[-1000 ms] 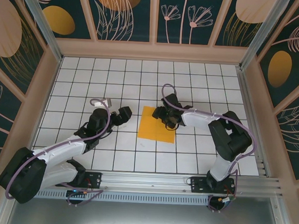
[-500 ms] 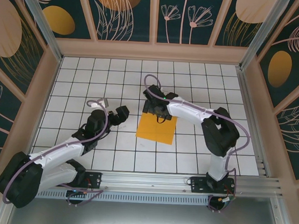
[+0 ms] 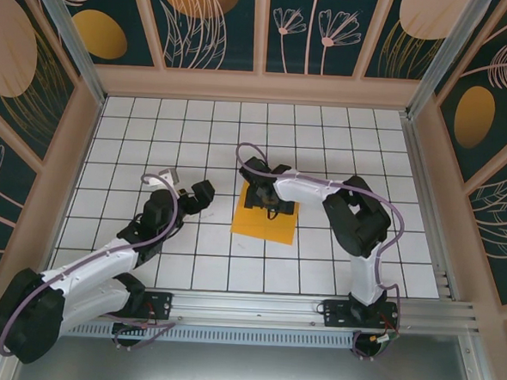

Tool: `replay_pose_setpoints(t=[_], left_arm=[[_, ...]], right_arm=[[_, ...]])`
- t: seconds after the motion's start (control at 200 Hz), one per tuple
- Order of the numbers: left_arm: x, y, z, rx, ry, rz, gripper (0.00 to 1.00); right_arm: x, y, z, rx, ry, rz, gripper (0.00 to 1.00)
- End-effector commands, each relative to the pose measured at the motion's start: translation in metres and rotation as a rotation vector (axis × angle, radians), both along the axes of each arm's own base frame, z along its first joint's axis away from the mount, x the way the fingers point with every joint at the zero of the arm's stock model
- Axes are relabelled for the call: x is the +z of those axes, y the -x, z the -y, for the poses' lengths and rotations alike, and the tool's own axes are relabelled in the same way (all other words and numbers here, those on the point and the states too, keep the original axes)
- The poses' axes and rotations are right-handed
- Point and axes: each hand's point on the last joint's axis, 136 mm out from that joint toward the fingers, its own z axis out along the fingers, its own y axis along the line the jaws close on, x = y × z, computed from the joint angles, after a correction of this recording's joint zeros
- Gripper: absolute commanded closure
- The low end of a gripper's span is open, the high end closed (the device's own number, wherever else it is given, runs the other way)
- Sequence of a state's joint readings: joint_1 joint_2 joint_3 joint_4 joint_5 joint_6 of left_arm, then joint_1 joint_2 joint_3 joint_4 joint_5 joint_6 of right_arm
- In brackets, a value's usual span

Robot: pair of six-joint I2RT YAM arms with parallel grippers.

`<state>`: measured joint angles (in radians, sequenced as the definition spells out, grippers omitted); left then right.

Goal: Fold a paper plane with a square sheet of paper (pick it up from the middle)
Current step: Fold the square sheet of paper in half at the center of the table.

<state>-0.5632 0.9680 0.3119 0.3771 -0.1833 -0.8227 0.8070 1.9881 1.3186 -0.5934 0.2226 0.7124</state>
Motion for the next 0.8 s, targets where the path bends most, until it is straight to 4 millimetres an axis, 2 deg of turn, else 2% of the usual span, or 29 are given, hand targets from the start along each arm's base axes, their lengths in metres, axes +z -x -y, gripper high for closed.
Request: replay_pose_setpoints(t=[0.0,0.115,0.19,0.26,0.385,0.475,0.58,0.725,0.79], left_arm=[[-0.005,0.005,-0.008,0.017,-0.032,0.004,0.01],[-0.003,0.005,-0.009,0.020,-0.033,0.015,0.01],[-0.002,0.005,-0.009,0.019,-0.032,0.018,0.01],[-0.001,0.005,-0.008,0.013,-0.032,0.019,0.01],[-0.003,0.005,-0.005,0.001,-0.030,0.013,0.01],[-0.003,0.004,-0.002,-0.009,-0.027,0.012,0.01],[-0.006,0.001,0.001,-0.018,-0.032,-0.003,0.01],[-0.010,-0.002,0.010,-0.048,-0.041,-0.029,0.01],[-0.011,-0.004,0.013,-0.061,-0.051,-0.039,0.01]], right_arm=[[-0.031,0.021,0.014,0.199,0.097,-0.083,0.03],[-0.037,0.021,0.018,0.308,0.133,-0.071,0.03],[-0.030,0.015,0.024,0.278,0.155,-0.057,0.03],[-0.015,0.006,0.019,0.245,0.104,-0.028,0.03],[0.031,-0.011,0.006,0.148,-0.009,0.088,0.01],[0.045,-0.015,0.009,0.007,-0.030,0.088,0.01],[0.034,-0.006,0.005,-0.107,-0.055,0.002,0.01],[0.017,-0.003,-0.003,-0.145,-0.093,-0.043,0.02],[0.013,-0.002,0.000,-0.155,-0.077,-0.050,0.01]])
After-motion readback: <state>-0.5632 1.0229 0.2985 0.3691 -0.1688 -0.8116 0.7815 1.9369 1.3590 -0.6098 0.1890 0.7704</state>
